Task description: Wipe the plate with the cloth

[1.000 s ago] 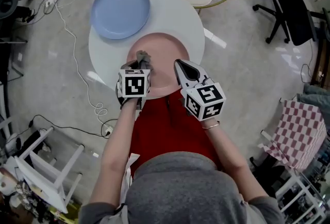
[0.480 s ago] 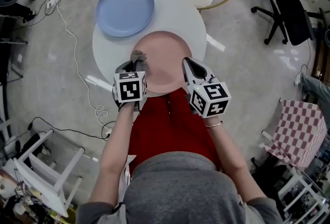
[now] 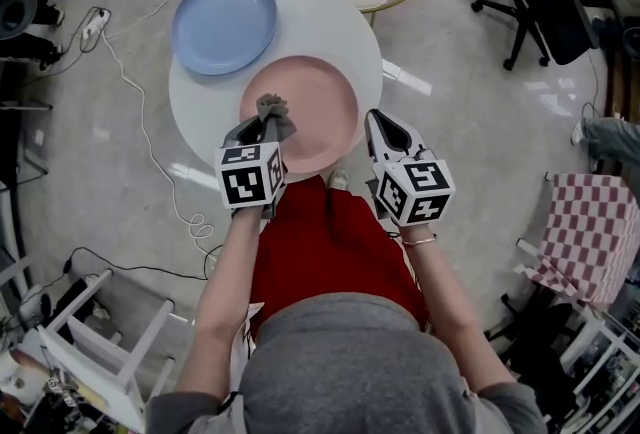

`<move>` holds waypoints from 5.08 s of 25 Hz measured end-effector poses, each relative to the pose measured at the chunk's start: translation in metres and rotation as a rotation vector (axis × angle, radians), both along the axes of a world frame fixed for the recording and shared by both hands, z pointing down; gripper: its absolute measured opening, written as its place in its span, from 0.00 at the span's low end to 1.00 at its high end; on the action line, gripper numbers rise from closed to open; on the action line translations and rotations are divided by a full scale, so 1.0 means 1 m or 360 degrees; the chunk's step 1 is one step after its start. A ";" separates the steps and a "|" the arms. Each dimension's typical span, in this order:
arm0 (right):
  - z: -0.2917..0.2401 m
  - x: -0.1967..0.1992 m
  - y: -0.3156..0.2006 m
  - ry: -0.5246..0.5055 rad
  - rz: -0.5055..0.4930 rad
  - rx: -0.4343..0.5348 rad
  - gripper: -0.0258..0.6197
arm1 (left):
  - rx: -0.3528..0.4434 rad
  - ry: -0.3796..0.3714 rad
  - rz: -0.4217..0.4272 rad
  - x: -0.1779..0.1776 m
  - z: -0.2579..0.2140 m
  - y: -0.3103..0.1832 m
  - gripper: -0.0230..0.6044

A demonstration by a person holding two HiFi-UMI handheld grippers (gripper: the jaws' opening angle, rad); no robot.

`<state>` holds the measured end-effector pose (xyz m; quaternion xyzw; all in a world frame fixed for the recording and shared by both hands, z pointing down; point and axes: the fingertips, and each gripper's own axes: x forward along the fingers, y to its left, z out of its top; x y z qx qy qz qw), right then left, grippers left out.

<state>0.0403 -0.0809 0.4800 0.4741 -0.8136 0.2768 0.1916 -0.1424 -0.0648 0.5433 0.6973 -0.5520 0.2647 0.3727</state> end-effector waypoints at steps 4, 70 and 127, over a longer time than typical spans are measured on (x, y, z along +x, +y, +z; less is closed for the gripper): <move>-0.002 0.022 0.013 -0.0006 0.0055 -0.0006 0.09 | -0.0008 0.0037 0.0107 0.040 0.001 0.000 0.09; -0.040 -0.031 0.017 -0.0124 -0.0265 0.0128 0.09 | 0.0195 -0.0151 -0.0148 -0.018 -0.050 0.035 0.09; -0.201 0.028 0.061 -0.0269 -0.0273 0.0839 0.08 | 0.1029 -0.0121 -0.0223 0.041 -0.242 0.084 0.09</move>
